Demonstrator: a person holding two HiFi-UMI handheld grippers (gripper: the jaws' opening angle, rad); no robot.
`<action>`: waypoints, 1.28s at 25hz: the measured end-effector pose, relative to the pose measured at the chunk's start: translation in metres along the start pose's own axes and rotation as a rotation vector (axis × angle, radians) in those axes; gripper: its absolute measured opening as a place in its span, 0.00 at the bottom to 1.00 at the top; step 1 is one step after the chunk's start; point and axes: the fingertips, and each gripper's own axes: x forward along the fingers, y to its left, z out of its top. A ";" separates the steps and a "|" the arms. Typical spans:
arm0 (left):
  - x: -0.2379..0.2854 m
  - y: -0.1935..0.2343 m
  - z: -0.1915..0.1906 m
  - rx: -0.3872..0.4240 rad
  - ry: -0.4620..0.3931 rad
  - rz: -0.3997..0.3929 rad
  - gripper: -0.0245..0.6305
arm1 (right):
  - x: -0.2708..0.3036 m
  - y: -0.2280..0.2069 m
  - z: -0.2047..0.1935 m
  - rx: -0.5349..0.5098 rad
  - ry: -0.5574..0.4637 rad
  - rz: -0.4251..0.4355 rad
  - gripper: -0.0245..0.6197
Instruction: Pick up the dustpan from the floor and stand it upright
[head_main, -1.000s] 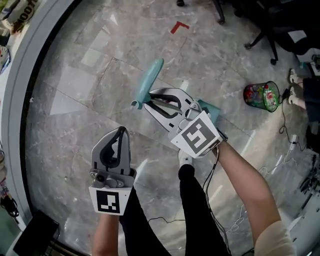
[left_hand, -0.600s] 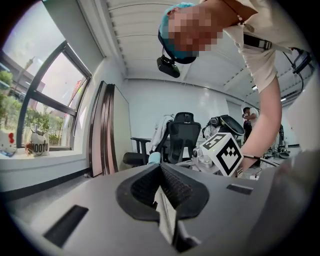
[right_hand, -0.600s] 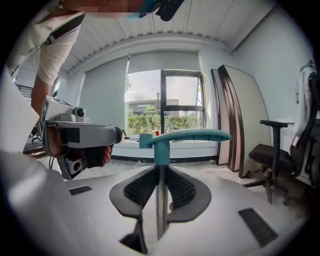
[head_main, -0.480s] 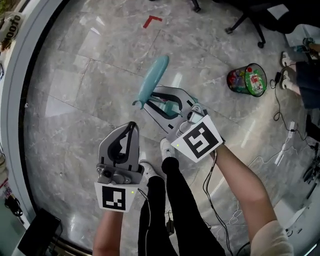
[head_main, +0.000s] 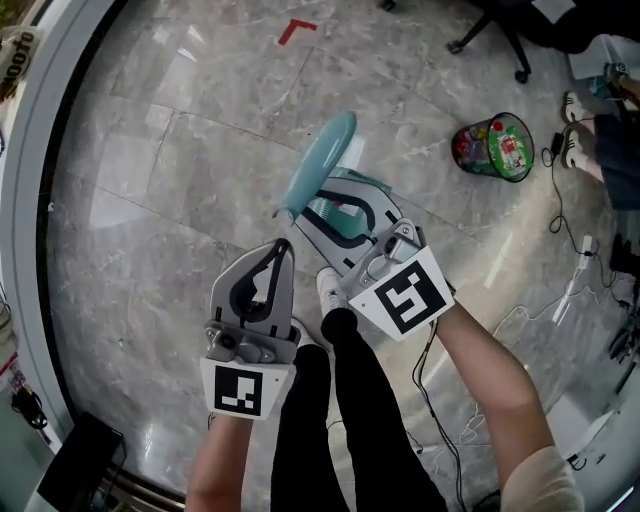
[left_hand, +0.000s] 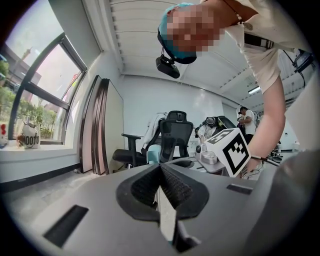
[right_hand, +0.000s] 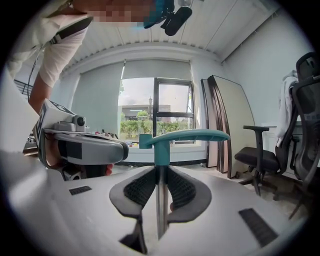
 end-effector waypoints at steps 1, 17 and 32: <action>0.002 -0.001 0.000 0.004 -0.001 -0.003 0.05 | 0.000 0.000 0.000 0.009 -0.007 -0.005 0.18; -0.005 -0.009 0.021 0.024 -0.018 -0.010 0.05 | -0.003 0.001 0.000 0.098 0.035 -0.008 0.25; -0.094 -0.042 0.191 0.004 -0.118 -0.003 0.05 | -0.131 0.063 0.171 0.165 -0.120 -0.237 0.06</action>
